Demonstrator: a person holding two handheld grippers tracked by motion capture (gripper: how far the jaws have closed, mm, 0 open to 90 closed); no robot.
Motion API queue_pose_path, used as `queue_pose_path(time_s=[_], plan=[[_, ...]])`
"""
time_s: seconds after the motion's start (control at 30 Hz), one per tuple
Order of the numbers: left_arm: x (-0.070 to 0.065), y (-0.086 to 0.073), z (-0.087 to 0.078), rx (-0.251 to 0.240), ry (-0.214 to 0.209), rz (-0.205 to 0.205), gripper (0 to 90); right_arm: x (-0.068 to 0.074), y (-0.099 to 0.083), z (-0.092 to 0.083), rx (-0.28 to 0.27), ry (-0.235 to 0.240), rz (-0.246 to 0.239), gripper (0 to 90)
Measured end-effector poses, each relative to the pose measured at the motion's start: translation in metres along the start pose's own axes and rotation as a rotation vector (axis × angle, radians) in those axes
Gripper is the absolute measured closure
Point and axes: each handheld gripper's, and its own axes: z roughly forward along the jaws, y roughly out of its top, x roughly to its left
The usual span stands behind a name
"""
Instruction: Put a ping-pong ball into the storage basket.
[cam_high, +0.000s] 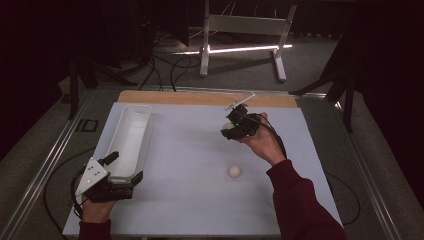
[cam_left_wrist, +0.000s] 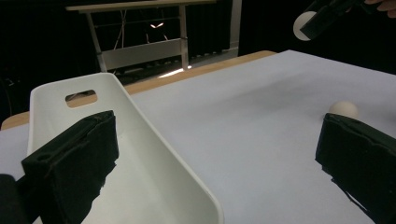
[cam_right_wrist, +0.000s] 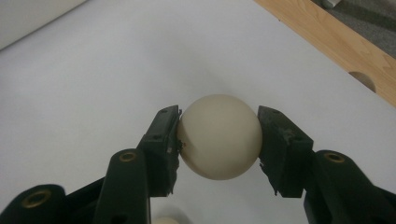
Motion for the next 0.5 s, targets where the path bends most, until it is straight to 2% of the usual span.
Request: queue_pose_path(time_s=[0.5], plan=[[0.0000,0.0002,-0.0004,-0.002,0.001,0.000,0.1,0.0100,0.0101,-0.0007,-0.011,0.014,-0.026,50.2]])
